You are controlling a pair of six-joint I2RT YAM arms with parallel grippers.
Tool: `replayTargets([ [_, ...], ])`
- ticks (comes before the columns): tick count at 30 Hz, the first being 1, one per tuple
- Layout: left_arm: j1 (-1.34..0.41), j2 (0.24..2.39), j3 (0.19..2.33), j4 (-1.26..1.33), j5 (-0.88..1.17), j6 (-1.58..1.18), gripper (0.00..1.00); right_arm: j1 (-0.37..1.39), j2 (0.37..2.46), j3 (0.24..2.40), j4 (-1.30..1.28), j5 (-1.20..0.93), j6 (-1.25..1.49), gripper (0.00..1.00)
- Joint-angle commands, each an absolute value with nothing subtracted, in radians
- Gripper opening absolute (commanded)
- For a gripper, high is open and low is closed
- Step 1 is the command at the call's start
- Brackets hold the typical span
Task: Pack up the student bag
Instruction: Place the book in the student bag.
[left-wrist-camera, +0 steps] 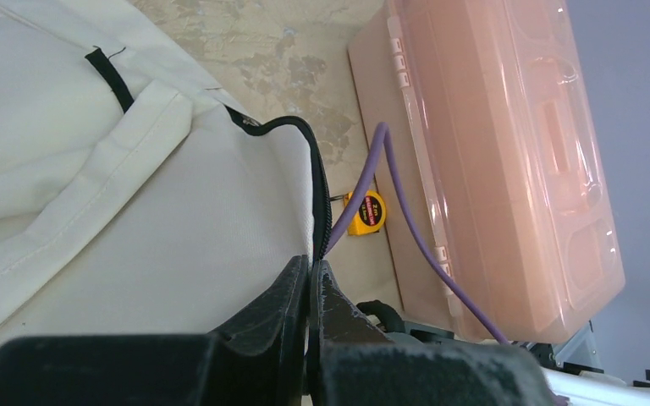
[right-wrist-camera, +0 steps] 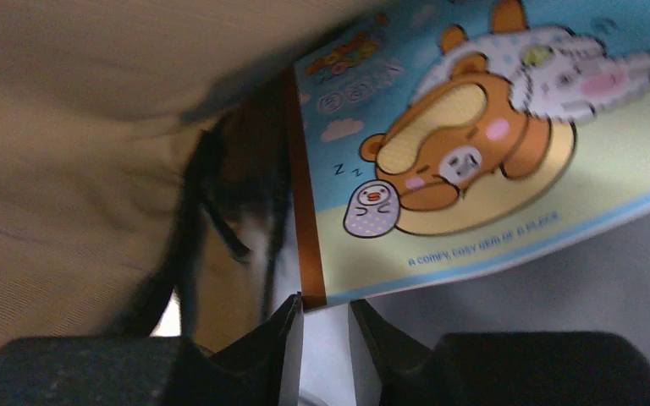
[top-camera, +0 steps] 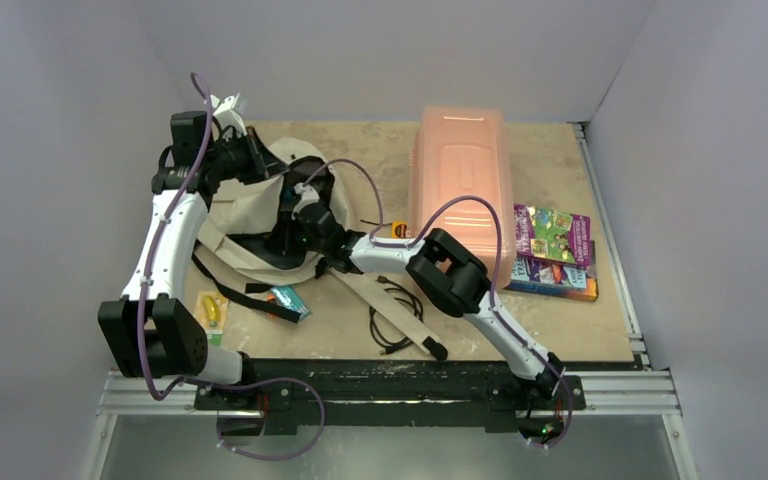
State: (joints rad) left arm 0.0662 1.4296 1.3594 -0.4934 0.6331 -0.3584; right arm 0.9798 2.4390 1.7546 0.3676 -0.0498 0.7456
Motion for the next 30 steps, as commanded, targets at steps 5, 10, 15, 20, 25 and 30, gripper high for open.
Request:
replayTargets([
  [5, 0.054, 1.411, 1.359, -0.449, 0.654, -0.362, 0.00, 0.971, 2.390, 1.769, 0.539, -0.151, 0.636, 0.51],
  [10, 0.055, 1.412, 1.362, -0.458, 0.641, -0.361, 0.00, 0.971, 2.196, 1.558, 0.453, -0.109, 0.575, 0.67],
  [15, 0.062, 1.417, 1.368, -0.466, 0.640, -0.362, 0.00, 0.968, 2.028, 1.447, 0.337, -0.093, 0.486, 0.78],
  [20, 0.061, 1.416, 1.359, -0.468, 0.624, -0.354, 0.00, 0.968, 1.904, 1.396, 0.162, -0.017, 0.483, 0.78],
  [25, 0.061, 1.438, 1.368, -0.476, 0.635, -0.363, 0.00, 0.968, 1.672, 1.313, -0.024, 0.057, 0.299, 0.78],
  [30, 0.060, 1.453, 1.375, -0.486, 0.639, -0.368, 0.00, 0.967, 1.383, 1.319, -0.214, 0.188, 0.218, 0.84],
])
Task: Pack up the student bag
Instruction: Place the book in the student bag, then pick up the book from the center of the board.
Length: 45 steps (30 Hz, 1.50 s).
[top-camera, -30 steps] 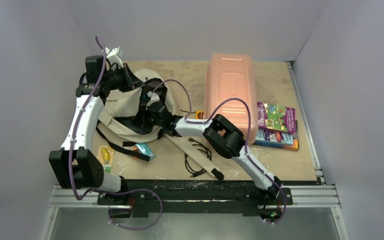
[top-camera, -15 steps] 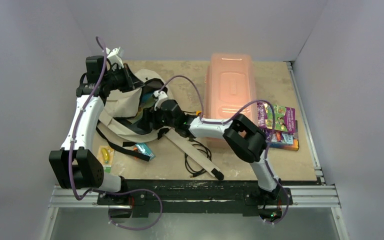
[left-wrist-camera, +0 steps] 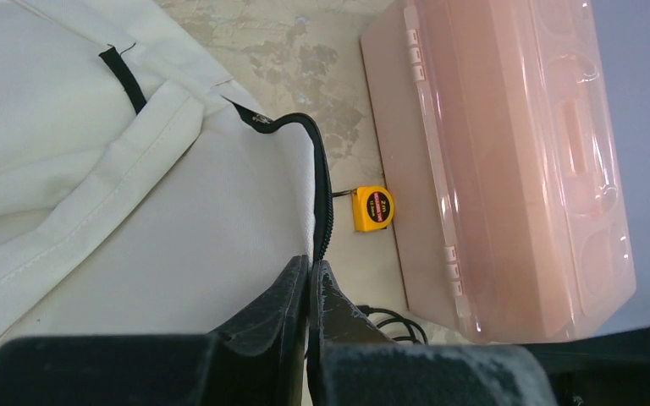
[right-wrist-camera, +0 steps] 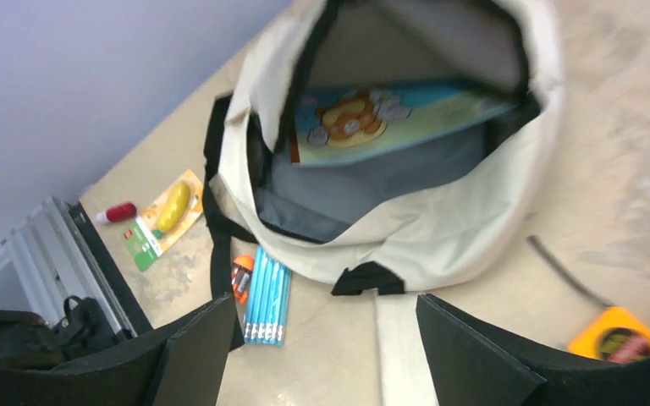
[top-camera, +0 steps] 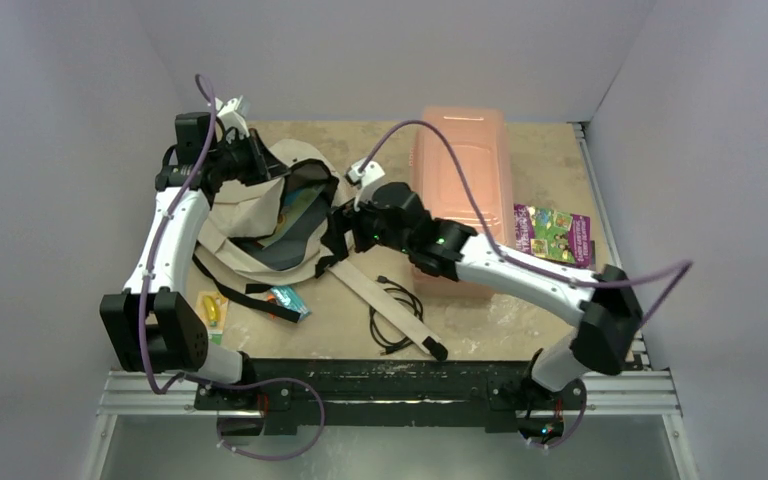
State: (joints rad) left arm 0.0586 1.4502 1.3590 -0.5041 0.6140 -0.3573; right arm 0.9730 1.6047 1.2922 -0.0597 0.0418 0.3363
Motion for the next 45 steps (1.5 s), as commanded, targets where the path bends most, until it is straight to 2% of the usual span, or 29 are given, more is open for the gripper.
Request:
replayTargets([
  [1, 0.060, 1.454, 1.377, -0.487, 0.641, -0.369, 0.00, 0.966, 1.338, 1.330, -0.251, 0.258, 0.203, 0.86],
  [5, 0.060, 1.458, 1.376, -0.488, 0.642, -0.375, 0.00, 0.940, 1.194, 1.331, -0.308, 0.497, 0.163, 0.96],
  [7, 0.059, 1.469, 1.379, -0.496, 0.643, -0.377, 0.00, 0.882, 1.141, 1.314, -0.311, 0.564, 0.174, 0.99],
  [12, 0.050, 1.517, 1.391, -0.513, 0.645, -0.379, 0.00, 0.545, 1.074, 1.310, -0.354, 0.558, 0.272, 0.99],
  [18, 0.037, 1.525, 1.392, -0.520, 0.641, -0.384, 0.02, 0.066, 1.110, 1.250, -0.339, 0.317, 0.434, 0.99],
  [24, 0.009, 1.487, 1.358, -0.503, 0.633, -0.355, 0.23, -0.244, 1.056, 0.978, -0.152, 0.070, 0.595, 0.99],
  [28, -0.033, 1.467, 1.352, -0.511, 0.612, -0.322, 0.25, -0.484, 1.054, 0.808, -0.053, -0.144, 0.603, 0.99],
  [33, -0.058, 1.458, 1.346, -0.517, 0.595, -0.302, 0.25, -0.731, 1.034, 0.606, 0.124, -0.382, 0.752, 0.99],
  [36, -0.073, 1.455, 1.345, -0.516, 0.599, -0.289, 0.28, -0.803, 1.059, 0.538, 0.213, -0.495, 0.752, 0.99],
  [40, -0.095, 1.446, 1.340, -0.517, 0.594, -0.272, 0.33, -0.768, 0.991, 0.510, 0.175, -0.564, 0.709, 0.98],
  [42, -0.102, 1.441, 1.340, -0.516, 0.597, -0.273, 0.35, -0.691, 0.938, 0.544, 0.041, -0.454, 0.665, 0.99],
  [45, -0.111, 1.426, 1.332, -0.508, 0.601, -0.276, 0.40, -0.663, 0.946, 0.542, -0.010, -0.391, 0.715, 0.99],
])
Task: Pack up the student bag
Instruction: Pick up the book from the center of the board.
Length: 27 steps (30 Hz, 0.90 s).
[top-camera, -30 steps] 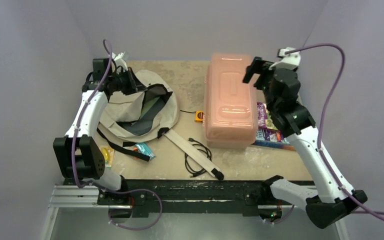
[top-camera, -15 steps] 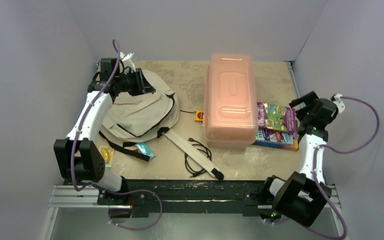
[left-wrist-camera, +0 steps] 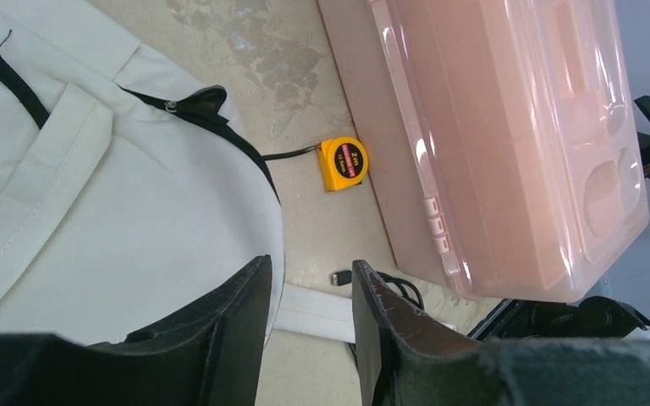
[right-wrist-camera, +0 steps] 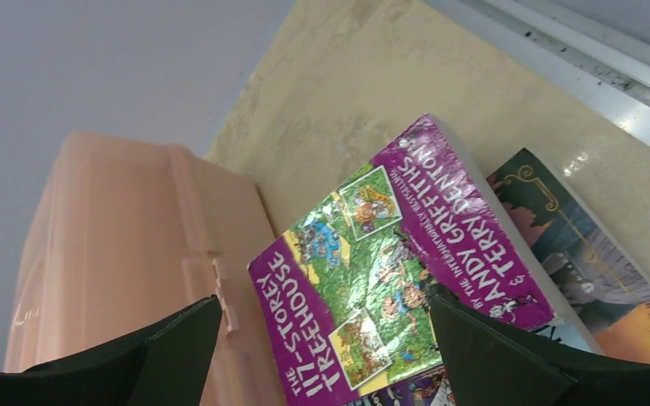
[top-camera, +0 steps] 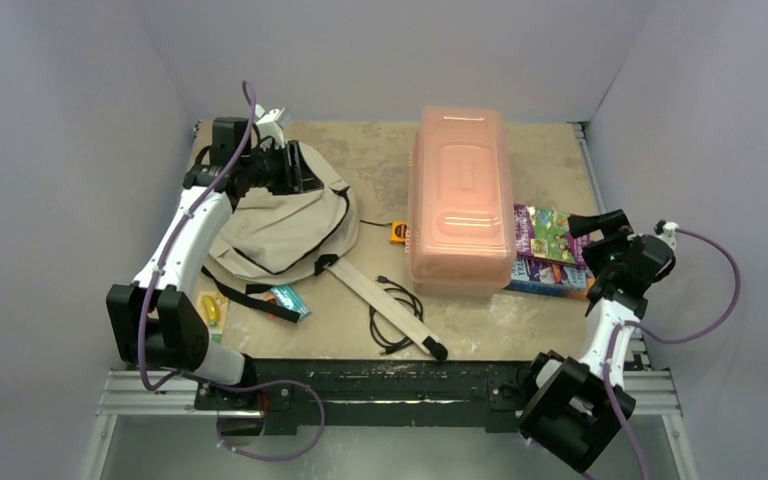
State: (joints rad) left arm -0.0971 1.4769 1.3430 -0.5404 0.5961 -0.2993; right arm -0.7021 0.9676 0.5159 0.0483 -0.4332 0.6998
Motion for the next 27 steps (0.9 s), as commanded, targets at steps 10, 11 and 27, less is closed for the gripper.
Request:
replayTargets([
  [10, -0.132, 1.391, 1.332, -0.486, 0.634, -0.295, 0.54, -0.427, 1.133, 0.695, 0.133, -0.581, 0.698, 0.96],
  [11, -0.132, 1.389, 1.334, -0.487, 0.643, -0.299, 0.60, -0.415, 1.168, 0.721, 0.143, -0.617, 0.716, 0.96],
  [27, -0.136, 1.366, 1.319, -0.475, 0.659, -0.309, 0.69, -0.274, 1.597, 1.272, -0.320, -0.312, 0.339, 0.89],
])
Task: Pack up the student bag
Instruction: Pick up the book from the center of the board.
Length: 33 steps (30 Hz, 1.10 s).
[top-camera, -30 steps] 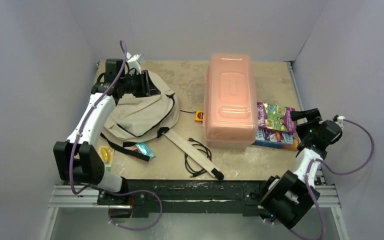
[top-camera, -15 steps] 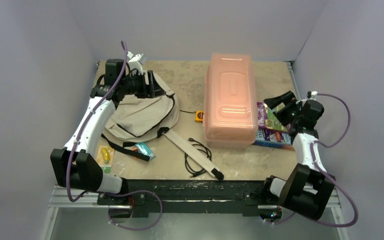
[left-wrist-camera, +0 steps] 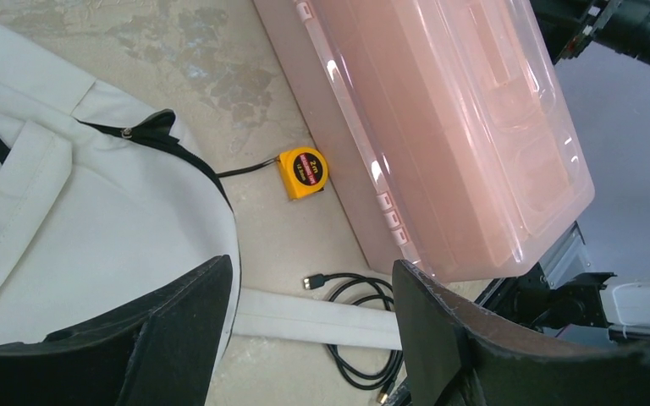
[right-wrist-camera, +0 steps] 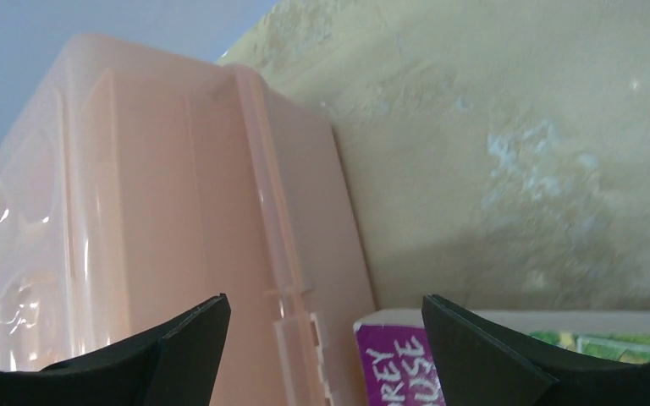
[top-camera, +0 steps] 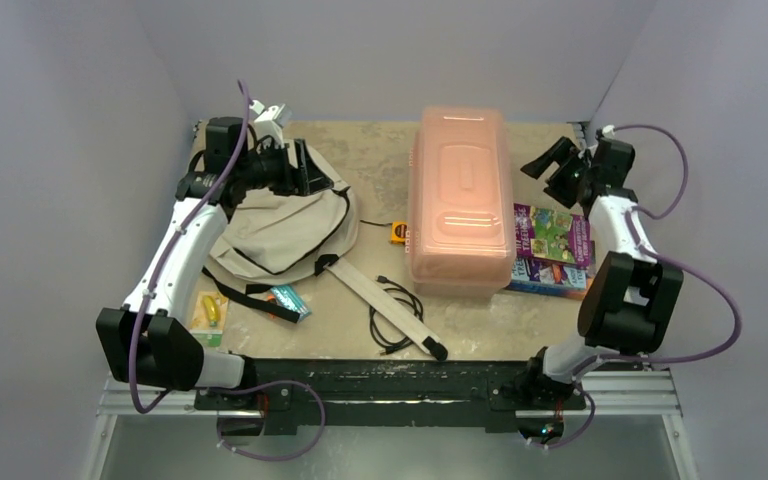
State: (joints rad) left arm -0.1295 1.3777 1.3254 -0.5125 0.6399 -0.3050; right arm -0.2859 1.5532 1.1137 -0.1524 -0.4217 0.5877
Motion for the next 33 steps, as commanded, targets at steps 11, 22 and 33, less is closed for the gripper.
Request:
replayTargets([
  [11, -0.140, 1.422, 1.328, -0.482, 0.665, -0.299, 0.69, -0.202, 1.779, 1.454, -0.495, -0.284, -0.031, 0.96],
  [22, -0.140, 1.405, 1.334, -0.488, 0.675, -0.298, 0.69, -0.213, 1.679, 1.286, -0.450, -0.034, 0.208, 0.94],
  [33, -0.141, 1.379, 1.326, -0.471, 0.706, -0.315, 0.69, -0.376, 1.476, 1.053, -0.359, -0.031, 0.352, 0.88],
])
